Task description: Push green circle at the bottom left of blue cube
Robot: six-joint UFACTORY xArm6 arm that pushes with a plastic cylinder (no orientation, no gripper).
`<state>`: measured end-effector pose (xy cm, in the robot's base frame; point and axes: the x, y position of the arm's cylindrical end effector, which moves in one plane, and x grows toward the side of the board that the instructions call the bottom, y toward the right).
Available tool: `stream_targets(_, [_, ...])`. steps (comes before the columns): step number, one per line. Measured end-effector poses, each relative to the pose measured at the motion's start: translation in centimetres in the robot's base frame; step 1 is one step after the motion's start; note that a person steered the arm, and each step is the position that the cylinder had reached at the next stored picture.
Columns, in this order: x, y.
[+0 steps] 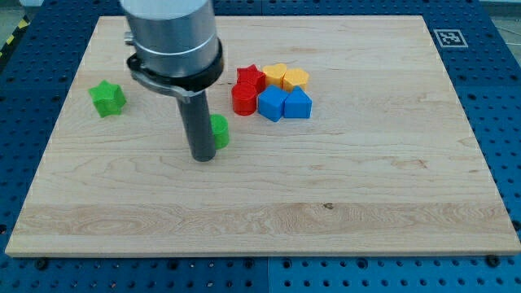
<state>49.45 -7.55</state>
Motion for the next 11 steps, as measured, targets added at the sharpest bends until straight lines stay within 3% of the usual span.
stream_targets(2, [0.0, 0.1])
stream_targets(7, [-4.6, -2.1])
stream_targets(8, [-4.6, -1.6])
stream_targets(9, [-0.8, -1.6])
stream_targets(11, [-1.5, 0.1])
